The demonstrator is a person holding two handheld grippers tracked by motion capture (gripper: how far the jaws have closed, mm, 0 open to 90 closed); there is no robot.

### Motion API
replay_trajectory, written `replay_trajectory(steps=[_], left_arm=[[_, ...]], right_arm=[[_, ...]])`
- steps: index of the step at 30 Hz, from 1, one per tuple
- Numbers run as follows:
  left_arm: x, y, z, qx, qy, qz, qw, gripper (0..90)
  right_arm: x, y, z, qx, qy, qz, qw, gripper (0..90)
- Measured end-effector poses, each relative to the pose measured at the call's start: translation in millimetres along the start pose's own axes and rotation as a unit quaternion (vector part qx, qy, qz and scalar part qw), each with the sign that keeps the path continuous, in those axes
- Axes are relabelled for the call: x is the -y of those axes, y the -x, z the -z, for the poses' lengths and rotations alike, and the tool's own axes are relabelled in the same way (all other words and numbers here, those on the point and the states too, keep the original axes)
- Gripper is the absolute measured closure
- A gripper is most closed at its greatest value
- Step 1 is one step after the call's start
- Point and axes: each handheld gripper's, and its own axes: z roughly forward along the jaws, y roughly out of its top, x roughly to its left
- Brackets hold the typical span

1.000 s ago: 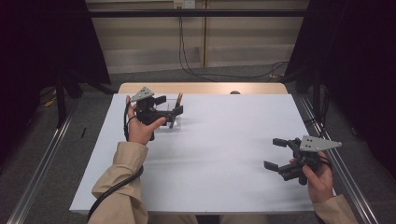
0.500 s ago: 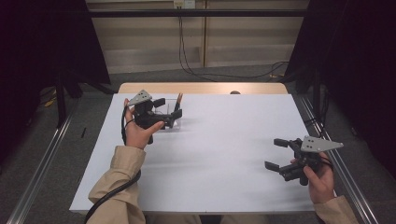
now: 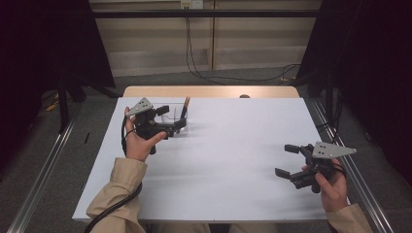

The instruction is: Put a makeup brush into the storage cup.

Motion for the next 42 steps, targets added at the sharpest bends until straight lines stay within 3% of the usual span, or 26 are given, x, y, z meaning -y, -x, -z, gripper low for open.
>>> replay_trajectory(steps=[17,42], left_arm=[[10.2,9.1,20.7,0.011,0.012,-0.004,0.9999,1.5],[23.3,21.2,50.6,0.019,-0.003,-0.021,0.9996,1.5]], right_arm=[[-0.3,-0.2,0.7,-0.001,0.002,0.002,1.0,3.5],[-0.5,-0.1,1.6,-0.001,0.002,0.001,1.0,3.5]])
